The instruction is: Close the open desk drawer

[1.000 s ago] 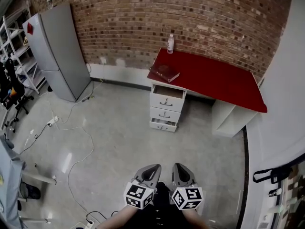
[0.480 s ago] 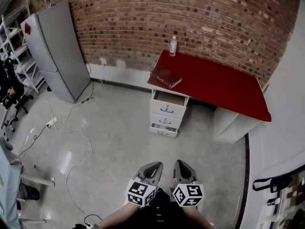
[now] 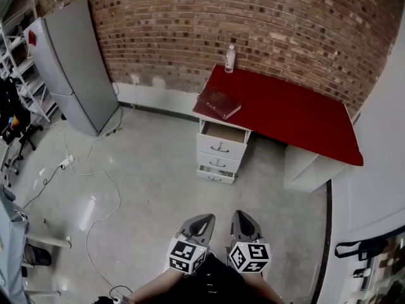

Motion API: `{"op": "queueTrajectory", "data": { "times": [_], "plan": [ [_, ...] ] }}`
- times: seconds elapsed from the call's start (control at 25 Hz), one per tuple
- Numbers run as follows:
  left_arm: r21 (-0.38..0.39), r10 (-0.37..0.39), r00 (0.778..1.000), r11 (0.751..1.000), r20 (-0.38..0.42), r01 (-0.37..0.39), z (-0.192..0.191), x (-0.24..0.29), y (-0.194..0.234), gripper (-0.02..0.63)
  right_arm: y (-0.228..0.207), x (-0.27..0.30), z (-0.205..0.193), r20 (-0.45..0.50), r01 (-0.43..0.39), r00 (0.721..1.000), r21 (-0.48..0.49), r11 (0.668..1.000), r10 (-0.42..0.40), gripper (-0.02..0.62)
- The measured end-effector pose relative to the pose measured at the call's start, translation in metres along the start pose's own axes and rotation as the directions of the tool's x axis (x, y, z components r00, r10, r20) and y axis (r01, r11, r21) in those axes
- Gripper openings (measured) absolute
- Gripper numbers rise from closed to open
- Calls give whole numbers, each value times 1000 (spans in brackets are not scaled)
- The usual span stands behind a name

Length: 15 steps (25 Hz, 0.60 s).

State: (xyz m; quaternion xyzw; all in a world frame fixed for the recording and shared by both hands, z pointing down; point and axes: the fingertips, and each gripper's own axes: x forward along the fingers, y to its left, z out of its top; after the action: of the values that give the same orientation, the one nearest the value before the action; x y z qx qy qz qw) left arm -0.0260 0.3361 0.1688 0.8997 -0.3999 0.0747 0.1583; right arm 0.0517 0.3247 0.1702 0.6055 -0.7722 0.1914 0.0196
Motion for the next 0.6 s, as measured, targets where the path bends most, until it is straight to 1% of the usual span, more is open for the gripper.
{"op": "queueTrajectory", "data": {
  "times": [0.08, 0.32, 0.48, 0.6],
  "plan": [
    [6, 2, 1000, 1000, 2, -2, 0, 8, 1, 9, -12, 4, 3, 7, 16, 1000, 2, 1000, -16, 6],
    [-11, 16, 1000, 1000, 19, -16, 2, 27, 7, 9, -41, 12, 14, 36, 53, 998, 8, 999, -53, 6],
    [-13, 13, 999, 1000, 38, -13, 8, 33, 5, 9, -44, 13, 17, 39, 45, 998, -6, 999, -44, 6],
    [-34, 23, 999, 999, 39, -21, 8, 36, 6, 9, -44, 15, 19, 35, 33, 999, -16, 999, -33, 6]
  ]
}}
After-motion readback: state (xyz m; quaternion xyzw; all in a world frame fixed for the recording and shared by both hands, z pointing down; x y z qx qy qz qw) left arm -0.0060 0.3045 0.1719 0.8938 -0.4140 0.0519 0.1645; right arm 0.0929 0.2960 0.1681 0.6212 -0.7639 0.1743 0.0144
